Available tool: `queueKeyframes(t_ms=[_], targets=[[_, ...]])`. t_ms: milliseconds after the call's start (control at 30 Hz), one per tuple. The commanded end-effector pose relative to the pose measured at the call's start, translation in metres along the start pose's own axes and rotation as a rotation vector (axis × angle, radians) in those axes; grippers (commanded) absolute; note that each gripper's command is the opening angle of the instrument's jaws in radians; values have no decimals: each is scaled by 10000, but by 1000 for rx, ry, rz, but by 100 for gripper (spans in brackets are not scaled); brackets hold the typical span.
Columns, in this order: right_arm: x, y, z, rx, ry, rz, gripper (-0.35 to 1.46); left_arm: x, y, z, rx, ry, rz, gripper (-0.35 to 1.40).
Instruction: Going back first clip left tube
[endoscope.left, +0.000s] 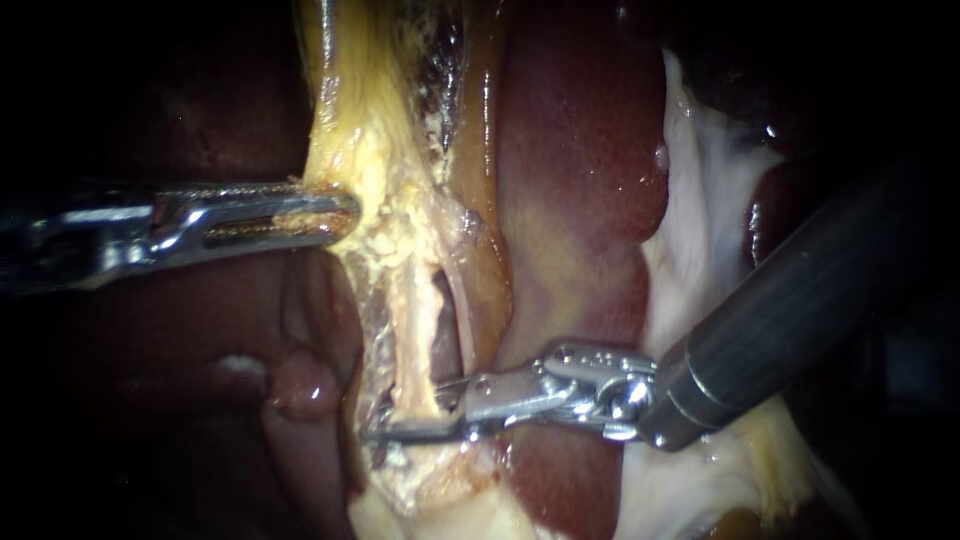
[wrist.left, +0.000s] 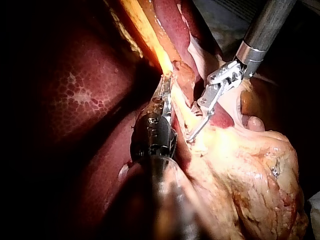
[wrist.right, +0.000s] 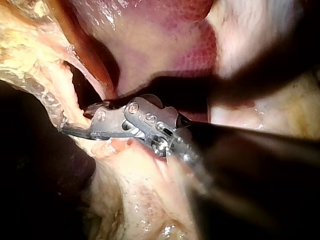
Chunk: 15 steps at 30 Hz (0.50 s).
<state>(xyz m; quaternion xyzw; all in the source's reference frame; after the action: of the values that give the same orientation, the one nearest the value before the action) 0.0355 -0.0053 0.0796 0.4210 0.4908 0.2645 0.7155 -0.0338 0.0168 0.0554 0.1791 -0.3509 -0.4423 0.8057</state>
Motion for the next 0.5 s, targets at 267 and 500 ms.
queueKeyframes(t_ms=[267, 500], targets=[[-1, 1, -2, 8, -3, 12, 39, 0, 0, -1, 1, 0, 0, -35], [6, 1, -10, -24, 25, -42, 58, 0, 0, -1, 1, 0, 0, -35]])
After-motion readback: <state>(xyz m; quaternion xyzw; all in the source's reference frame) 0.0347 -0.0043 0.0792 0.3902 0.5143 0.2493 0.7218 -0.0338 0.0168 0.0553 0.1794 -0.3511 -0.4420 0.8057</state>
